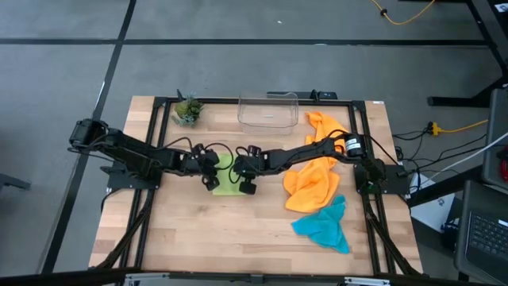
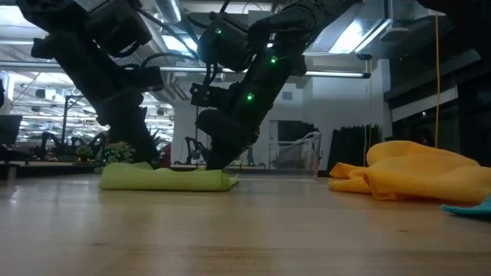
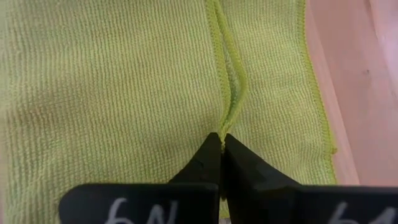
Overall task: Fold microfiber towels
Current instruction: Fold the green microfiber cloth
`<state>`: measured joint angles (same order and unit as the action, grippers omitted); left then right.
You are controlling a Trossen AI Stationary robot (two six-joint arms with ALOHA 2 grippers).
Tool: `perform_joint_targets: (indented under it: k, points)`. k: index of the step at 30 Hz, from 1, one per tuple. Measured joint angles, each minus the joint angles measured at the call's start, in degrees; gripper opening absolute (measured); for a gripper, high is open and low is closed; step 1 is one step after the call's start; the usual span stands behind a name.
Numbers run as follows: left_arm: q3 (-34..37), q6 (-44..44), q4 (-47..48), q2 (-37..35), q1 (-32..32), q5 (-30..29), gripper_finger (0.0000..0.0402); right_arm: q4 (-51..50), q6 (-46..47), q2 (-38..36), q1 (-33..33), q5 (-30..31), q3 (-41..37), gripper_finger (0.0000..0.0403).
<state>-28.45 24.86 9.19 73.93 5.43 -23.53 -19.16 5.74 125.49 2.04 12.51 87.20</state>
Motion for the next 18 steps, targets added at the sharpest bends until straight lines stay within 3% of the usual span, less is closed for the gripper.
perform_joint_targets:
  k: [10, 18]
  points:
    - [0.0, 0.4, 0.4, 0.0, -0.3, 0.8, 0.0126, 0.0, -0.3, 0.0, 0.2, 3.4, 0.0, 0.0002]
    - [0.0, 3.3, 0.5, 0.0, -1.7, 2.9, 0.0182, -0.4, -0.6, -0.5, 0.8, 4.7, 0.0, 0.0002]
